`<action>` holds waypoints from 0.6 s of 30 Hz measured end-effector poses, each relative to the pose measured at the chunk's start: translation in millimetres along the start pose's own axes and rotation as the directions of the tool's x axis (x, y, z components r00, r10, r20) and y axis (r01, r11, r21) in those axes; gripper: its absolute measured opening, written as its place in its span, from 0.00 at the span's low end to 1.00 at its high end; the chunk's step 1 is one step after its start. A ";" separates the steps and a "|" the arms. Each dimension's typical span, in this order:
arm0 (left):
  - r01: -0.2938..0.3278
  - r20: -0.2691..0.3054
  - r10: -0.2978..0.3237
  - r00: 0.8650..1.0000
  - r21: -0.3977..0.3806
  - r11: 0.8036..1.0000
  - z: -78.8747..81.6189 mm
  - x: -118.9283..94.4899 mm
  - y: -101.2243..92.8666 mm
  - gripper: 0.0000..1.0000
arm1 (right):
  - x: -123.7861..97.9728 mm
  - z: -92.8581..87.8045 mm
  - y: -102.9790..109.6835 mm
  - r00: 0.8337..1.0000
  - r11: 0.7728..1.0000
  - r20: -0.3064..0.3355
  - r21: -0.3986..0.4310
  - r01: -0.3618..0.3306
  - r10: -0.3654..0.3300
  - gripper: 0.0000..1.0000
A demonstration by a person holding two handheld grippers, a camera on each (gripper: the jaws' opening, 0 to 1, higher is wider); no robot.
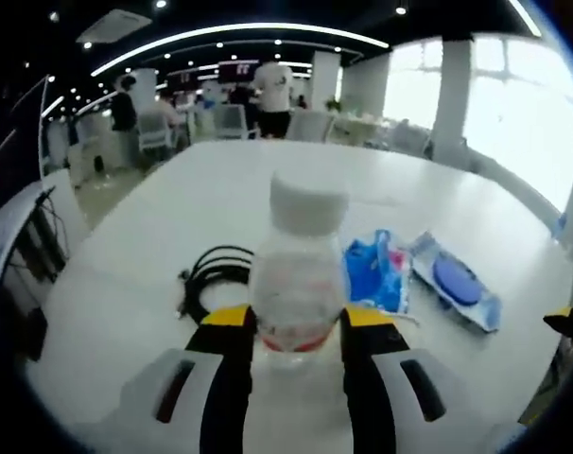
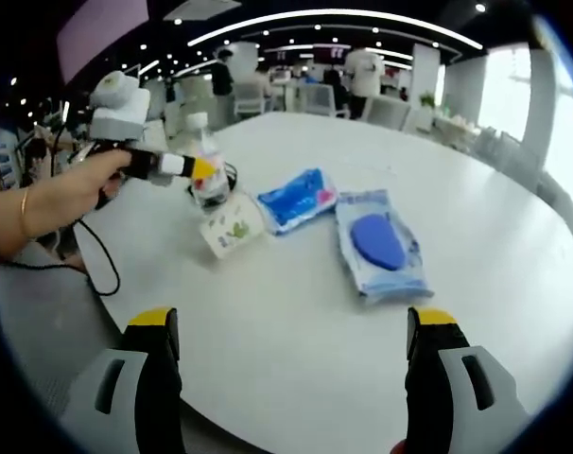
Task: Arrange the tabletop items into an orderly group along one side of the table until the central work area is clear of visible clutter.
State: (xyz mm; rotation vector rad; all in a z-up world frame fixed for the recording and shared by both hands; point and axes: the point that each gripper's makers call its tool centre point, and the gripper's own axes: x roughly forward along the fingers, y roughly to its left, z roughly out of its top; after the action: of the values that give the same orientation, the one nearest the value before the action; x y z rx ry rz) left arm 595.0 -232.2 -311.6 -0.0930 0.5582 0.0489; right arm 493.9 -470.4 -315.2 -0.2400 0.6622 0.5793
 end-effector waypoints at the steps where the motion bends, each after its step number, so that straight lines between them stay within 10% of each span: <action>1: -0.003 0.000 0.003 1.000 -0.002 1.000 0.0 0.1 0.1 0.33 | 0.1 -0.4 0.2 1.000 1.000 -0.002 -0.002 0.000 0.000 0.99; 14: -0.060 0.013 0.061 0.998 -0.068 0.996 -0.6 0.2 -0.5 0.34 | -0.3 -2.2 0.1 1.000 1.000 -0.011 -0.006 0.000 0.000 0.99; 18: -0.098 0.045 0.097 0.994 0.017 0.995 2.5 0.4 4.6 0.40 | -0.7 -2.8 0.0 1.000 1.000 -0.013 -0.007 0.002 -0.002 0.99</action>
State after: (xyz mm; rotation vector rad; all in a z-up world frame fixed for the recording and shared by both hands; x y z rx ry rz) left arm 596.3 -227.4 -310.0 -0.0460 0.5188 0.1401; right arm 492.0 -471.8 -316.9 -0.2513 0.6723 0.5784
